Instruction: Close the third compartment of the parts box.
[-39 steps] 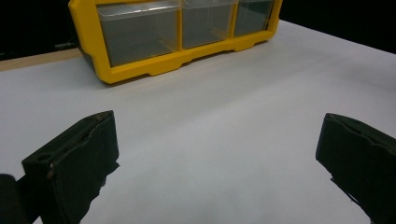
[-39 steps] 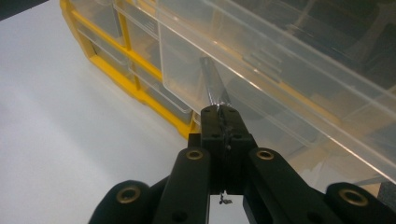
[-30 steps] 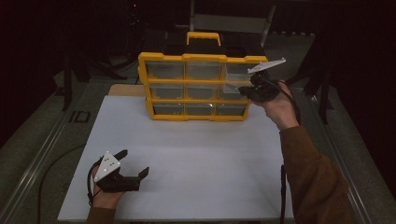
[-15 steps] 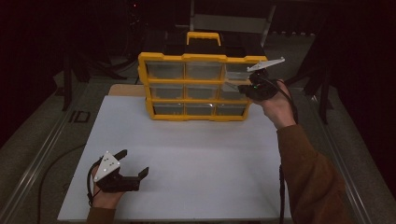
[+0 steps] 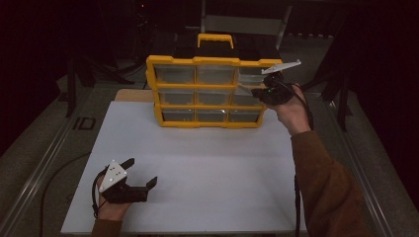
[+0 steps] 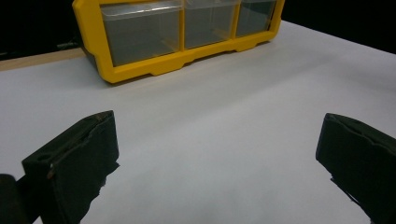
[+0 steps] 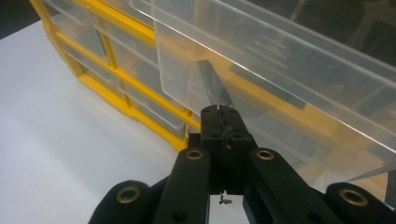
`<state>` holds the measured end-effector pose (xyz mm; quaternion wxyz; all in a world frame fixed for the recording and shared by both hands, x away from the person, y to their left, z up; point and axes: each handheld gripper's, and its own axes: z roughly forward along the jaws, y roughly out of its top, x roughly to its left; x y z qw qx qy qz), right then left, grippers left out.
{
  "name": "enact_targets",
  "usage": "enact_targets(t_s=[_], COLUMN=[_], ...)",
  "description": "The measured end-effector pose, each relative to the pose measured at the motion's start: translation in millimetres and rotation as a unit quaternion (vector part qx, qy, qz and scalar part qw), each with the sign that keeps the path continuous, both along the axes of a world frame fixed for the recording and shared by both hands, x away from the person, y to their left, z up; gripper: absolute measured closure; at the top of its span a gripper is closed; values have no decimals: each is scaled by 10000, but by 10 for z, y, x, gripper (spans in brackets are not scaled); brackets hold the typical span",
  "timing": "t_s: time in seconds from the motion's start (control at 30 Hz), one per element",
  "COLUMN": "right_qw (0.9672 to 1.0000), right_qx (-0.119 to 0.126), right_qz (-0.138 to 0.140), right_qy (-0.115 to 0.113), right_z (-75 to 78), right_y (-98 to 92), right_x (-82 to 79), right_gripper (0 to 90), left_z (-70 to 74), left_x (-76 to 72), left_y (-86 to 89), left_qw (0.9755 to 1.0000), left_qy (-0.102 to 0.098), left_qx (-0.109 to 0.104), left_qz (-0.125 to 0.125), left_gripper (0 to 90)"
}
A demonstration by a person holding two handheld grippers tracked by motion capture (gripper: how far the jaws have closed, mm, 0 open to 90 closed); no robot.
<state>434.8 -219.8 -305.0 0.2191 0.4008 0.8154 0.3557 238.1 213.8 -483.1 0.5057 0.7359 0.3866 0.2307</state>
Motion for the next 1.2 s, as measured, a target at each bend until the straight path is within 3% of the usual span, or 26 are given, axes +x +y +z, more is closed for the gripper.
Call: enact_targets(t_s=[1.2], right_qw=[9989], right_qx=[259], right_qz=[-360], right_qy=[-123], right_z=[-50], right_y=[-31], right_x=[126], right_gripper=[900], left_z=[-5], left_x=[-1], left_y=[-7], left_qw=[10000], left_qy=[8], left_qx=[8], left_qz=[-1], left_gripper=[1])
